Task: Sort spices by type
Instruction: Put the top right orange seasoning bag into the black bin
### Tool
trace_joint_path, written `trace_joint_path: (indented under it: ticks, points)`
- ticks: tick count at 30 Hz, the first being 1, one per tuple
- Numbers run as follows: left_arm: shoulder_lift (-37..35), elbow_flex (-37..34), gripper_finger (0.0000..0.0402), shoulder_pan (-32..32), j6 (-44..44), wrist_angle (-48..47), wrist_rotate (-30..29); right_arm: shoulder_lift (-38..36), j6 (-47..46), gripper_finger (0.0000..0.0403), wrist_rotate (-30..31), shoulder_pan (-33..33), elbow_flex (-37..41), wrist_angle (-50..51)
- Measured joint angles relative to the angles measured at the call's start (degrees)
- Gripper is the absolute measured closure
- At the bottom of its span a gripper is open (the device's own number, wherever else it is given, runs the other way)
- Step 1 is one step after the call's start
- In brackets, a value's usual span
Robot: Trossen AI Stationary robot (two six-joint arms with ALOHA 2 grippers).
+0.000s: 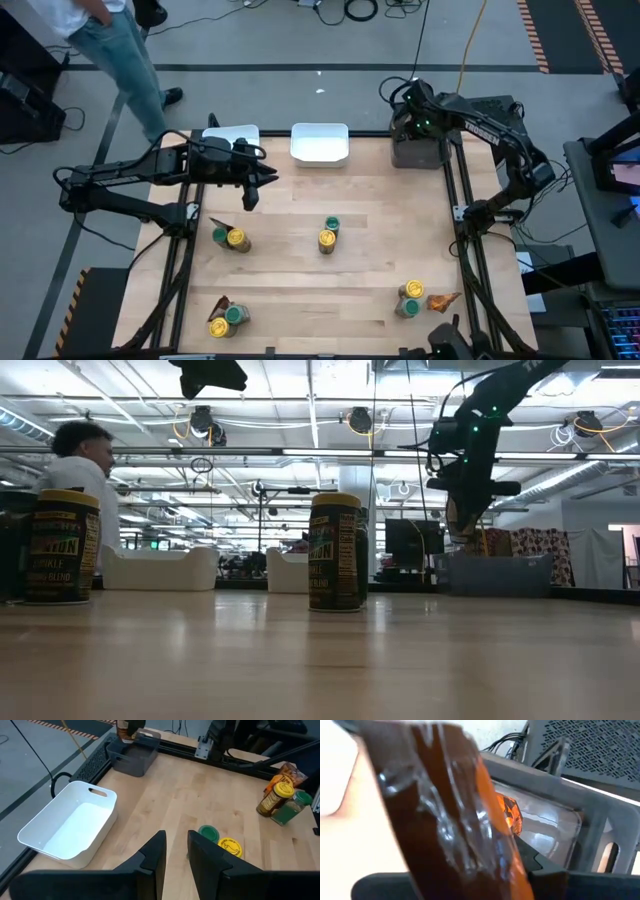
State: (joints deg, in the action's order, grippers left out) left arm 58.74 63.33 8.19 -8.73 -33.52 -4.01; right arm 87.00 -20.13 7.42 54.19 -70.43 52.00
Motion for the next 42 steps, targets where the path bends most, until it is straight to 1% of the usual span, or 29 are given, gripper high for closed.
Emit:
trace_joint_path:
  ticks: [7, 14, 16, 19, 24, 26, 29, 32, 42]
  points:
    - [0.0, 0.0, 0.0317, 0.0, -1.3, 0.0, 0.0, 0.0, -1.5, 0.0376, 0.0, 1.7, 0.0, -1.0]
    - [0.0, 0.0, 0.0317, 0.0, -1.4, 0.0, 0.0, 0.2, -2.1, 0.0376, 0.2, 1.7, 0.0, -2.2]
    - [0.0, 0.0, 0.0317, 0.0, -1.4, 0.0, 0.0, 0.7, -2.0, 0.0376, 0.8, 2.0, -0.1, -0.7]
    - [0.0, 0.0, 0.0317, 0.0, -1.4, 0.0, 0.0, 1.2, -2.9, 0.0376, 3.0, 3.3, -0.1, 4.4]
    - [0.0, 0.0, 0.0317, 0.0, -1.4, 0.0, 0.0, 2.4, -4.0, 0.0376, 4.5, 4.7, 0.0, 4.5]
    - [0.0, 0.0, 0.0317, 0.0, -1.4, 0.0, 0.0, 3.1, -4.6, 0.0376, 4.7, 5.2, -0.1, 3.7]
    - [0.0, 0.0, 0.0317, 0.0, -1.4, 0.0, 0.0, 4.6, -6.4, 0.0376, 6.5, 6.4, 0.0, 4.2]
    - [0.0, 0.0, 0.0317, 0.0, -1.4, 0.0, 0.0, 6.5, -7.8, 0.0376, 6.2, 7.7, 0.0, 4.2]
    - [0.0, 0.0, 0.0317, 0.0, -1.4, -0.3, 0.0, 11.2, -7.4, 0.0376, 7.8, 7.7, 0.0, 3.4]
